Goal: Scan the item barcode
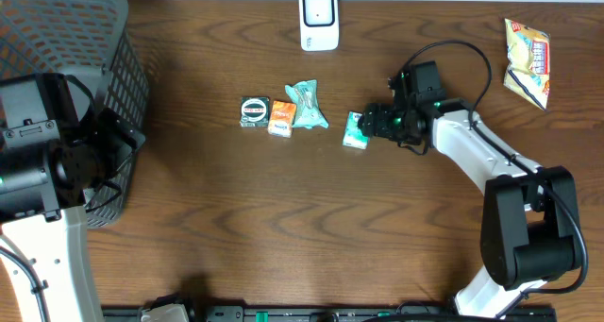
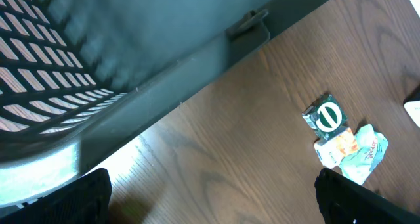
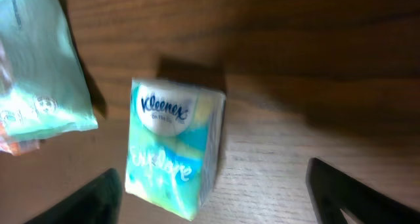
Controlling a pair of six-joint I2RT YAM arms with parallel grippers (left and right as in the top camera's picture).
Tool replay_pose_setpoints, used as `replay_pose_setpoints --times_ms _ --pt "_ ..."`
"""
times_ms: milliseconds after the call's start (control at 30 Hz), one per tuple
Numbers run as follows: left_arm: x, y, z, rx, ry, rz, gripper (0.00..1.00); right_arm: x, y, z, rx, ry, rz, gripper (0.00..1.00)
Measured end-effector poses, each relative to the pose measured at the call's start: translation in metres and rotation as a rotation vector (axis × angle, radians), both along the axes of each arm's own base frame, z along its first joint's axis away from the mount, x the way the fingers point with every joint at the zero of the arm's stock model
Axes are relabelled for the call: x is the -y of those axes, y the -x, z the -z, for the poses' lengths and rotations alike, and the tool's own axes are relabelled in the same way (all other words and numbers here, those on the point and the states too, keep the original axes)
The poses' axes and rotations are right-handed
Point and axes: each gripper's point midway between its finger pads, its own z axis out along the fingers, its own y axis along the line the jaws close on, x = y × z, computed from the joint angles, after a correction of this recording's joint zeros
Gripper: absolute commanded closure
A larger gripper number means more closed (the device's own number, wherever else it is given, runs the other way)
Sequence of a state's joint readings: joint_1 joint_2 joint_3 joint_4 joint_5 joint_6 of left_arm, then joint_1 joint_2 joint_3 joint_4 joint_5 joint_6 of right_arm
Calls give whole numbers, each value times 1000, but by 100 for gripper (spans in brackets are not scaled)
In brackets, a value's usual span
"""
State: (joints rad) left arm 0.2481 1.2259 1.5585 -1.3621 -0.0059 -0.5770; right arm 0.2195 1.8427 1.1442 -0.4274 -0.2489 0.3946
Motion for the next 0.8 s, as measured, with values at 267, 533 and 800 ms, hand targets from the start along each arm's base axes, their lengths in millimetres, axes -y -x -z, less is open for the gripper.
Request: replay_pose_setpoints --times_ms 267,533,800 --pt "0 0 0 0 0 0 2 -16 -1 6 46 -25 -7 29" --pt "0 0 0 0 0 0 2 -28 -1 6 61 -24 -9 31" --pt "0 0 0 0 0 0 3 -32 -9 28 54 -38 5 48"
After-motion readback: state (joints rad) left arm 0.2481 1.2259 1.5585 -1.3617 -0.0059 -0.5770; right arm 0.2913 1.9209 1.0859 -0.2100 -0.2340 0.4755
